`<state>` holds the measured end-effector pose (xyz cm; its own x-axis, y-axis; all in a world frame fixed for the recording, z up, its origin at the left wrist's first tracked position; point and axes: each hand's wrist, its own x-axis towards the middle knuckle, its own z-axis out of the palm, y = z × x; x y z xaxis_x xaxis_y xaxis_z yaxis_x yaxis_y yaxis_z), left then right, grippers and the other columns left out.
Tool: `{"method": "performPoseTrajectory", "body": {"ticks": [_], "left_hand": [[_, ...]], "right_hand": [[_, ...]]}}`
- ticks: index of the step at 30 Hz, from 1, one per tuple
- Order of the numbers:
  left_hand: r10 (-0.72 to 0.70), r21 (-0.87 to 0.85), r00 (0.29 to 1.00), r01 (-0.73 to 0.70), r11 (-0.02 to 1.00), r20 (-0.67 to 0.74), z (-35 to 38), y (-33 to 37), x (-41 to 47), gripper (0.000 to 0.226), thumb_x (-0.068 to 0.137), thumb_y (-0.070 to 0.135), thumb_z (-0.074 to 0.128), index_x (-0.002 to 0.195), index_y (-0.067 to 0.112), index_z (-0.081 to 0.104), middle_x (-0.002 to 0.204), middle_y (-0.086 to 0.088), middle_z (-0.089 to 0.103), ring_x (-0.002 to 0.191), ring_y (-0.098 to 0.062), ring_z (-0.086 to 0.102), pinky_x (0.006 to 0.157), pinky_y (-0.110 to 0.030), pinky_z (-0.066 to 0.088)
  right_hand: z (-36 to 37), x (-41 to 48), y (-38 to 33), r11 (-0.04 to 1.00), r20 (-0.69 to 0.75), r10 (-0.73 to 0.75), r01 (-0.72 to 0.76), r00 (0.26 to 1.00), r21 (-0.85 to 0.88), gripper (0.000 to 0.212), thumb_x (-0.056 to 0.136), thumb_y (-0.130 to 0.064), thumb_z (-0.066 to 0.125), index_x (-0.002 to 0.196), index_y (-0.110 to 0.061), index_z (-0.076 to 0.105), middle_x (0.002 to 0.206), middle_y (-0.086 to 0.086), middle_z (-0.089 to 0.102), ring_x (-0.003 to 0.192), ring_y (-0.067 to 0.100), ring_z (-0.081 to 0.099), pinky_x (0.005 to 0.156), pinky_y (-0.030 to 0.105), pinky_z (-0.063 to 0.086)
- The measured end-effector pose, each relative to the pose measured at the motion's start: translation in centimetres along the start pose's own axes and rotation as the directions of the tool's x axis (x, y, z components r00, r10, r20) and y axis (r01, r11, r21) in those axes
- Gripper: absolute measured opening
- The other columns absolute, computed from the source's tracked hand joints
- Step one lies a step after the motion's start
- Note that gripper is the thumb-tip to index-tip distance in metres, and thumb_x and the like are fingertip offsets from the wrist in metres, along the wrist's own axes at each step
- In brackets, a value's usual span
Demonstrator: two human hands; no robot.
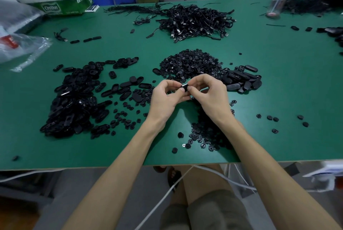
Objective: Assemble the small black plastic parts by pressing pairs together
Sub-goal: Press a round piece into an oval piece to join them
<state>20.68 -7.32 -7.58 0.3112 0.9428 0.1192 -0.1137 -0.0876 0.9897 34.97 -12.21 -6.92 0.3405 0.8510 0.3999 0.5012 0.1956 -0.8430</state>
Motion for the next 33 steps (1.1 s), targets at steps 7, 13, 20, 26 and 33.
{"method": "performPoseTrajectory", "body": {"ticks": [7,13,20,26,33], "left_hand": [[0.000,-0.018,1.000,0.000,1.000,-0.017,-0.04,0.01,0.03,0.008,0.098,0.000,0.065,0.105,0.004,0.061,0.112,-0.022,0.063,0.088,-0.027,0.078,0.080,-0.029,0.062],[-0.025,-0.067,0.999,0.023,0.997,-0.029,-0.03,0.05,0.07,0.009,0.099,-0.002,0.063,0.107,0.001,0.059,0.109,-0.024,0.066,0.088,-0.030,0.079,0.077,-0.028,0.062],[-0.027,-0.044,1.000,0.026,0.999,-0.009,-0.03,0.21,0.02,0.009,0.098,0.000,0.066,0.106,0.002,0.061,0.109,-0.022,0.066,0.088,-0.028,0.078,0.080,-0.030,0.063],[-0.018,-0.033,1.000,0.019,0.999,0.008,-0.10,0.23,-0.10,0.009,0.096,-0.001,0.068,0.102,0.002,0.063,0.104,-0.018,0.067,0.086,-0.022,0.078,0.077,-0.029,0.062],[0.007,-0.004,1.000,-0.007,1.000,0.009,-0.30,-0.06,-0.01,0.016,0.095,-0.001,0.069,0.109,0.002,0.064,0.098,-0.013,0.073,0.085,-0.026,0.077,0.075,-0.033,0.063]], "right_hand": [[0.01,0.06,0.00,1.000,-0.016,0.000,0.000,1.000,0.018,0.011,0.089,-0.005,0.074,0.094,-0.014,0.074,0.085,-0.008,0.073,0.081,0.013,0.066,0.073,0.018,0.050],[-0.05,0.19,0.05,0.999,-0.035,0.012,-0.011,0.999,0.036,0.008,0.090,-0.007,0.074,0.096,-0.012,0.074,0.088,-0.005,0.073,0.083,0.015,0.067,0.075,0.017,0.049],[0.06,0.07,-0.02,1.000,-0.034,0.008,-0.008,0.999,0.012,0.009,0.089,-0.006,0.075,0.093,-0.014,0.073,0.087,-0.006,0.073,0.080,0.015,0.067,0.073,0.023,0.053],[0.05,0.08,0.05,1.000,-0.010,0.013,-0.013,1.000,0.012,0.008,0.090,-0.007,0.075,0.093,-0.014,0.073,0.084,-0.008,0.073,0.079,0.012,0.067,0.071,0.018,0.051],[-0.19,0.13,-0.05,1.000,-0.011,-0.001,0.001,1.000,-0.027,0.003,0.090,-0.012,0.077,0.092,-0.014,0.076,0.084,-0.009,0.073,0.078,0.005,0.064,0.072,0.011,0.045]]}}
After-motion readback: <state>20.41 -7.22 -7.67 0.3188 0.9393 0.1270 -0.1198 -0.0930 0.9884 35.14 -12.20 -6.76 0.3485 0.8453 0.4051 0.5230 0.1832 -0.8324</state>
